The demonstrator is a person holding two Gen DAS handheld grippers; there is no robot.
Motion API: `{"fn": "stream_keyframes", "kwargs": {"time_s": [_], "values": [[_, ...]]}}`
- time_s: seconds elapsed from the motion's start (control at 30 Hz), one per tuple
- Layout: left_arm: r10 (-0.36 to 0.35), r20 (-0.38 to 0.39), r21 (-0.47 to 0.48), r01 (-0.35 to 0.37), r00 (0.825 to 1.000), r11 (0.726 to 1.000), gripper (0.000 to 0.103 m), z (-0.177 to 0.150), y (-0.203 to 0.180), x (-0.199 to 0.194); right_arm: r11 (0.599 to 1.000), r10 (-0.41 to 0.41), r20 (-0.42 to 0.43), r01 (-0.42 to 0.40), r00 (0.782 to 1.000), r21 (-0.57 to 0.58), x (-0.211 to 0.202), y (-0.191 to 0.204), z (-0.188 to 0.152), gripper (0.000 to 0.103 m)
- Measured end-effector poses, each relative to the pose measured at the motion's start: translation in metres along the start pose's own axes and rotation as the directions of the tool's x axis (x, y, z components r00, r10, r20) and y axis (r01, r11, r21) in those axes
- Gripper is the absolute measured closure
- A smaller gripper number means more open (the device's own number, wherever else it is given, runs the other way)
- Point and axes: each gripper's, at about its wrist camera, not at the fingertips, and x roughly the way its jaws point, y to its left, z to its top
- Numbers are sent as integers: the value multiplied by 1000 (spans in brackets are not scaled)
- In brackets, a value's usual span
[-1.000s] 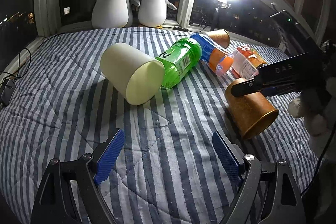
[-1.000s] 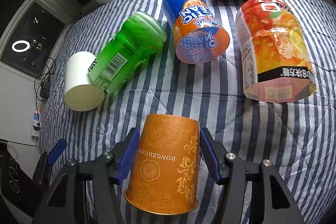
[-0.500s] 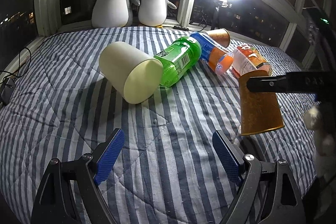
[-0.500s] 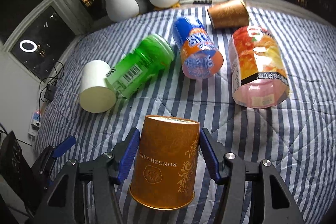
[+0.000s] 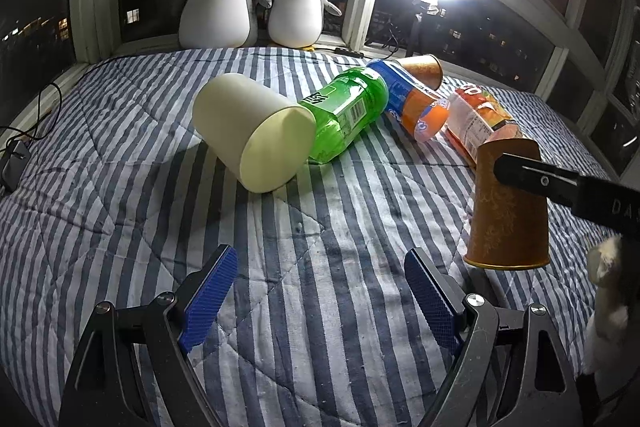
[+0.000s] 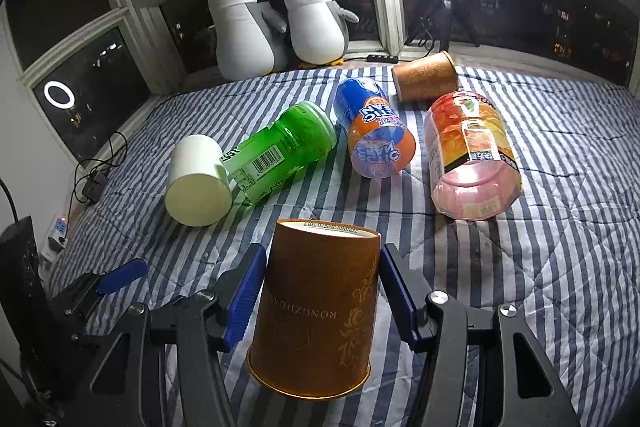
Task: Flip cup upside down
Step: 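Rotate the held cup with the right tool until its opening faces up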
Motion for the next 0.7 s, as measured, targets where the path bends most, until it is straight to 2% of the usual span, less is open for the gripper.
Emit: {"fn": "stream_keyframes", "kwargs": {"time_s": [0.27,0.7], "values": [[-2,-3,9,2,1000,1000,15,-2,-5,2,996,-60,88,66,994,-59,-3,15,-17,49],[-7,0,-2,7,1000,1000,15,-3,-6,-4,989,-73,152,91,986,-120,-22,27,-50,49]]}}
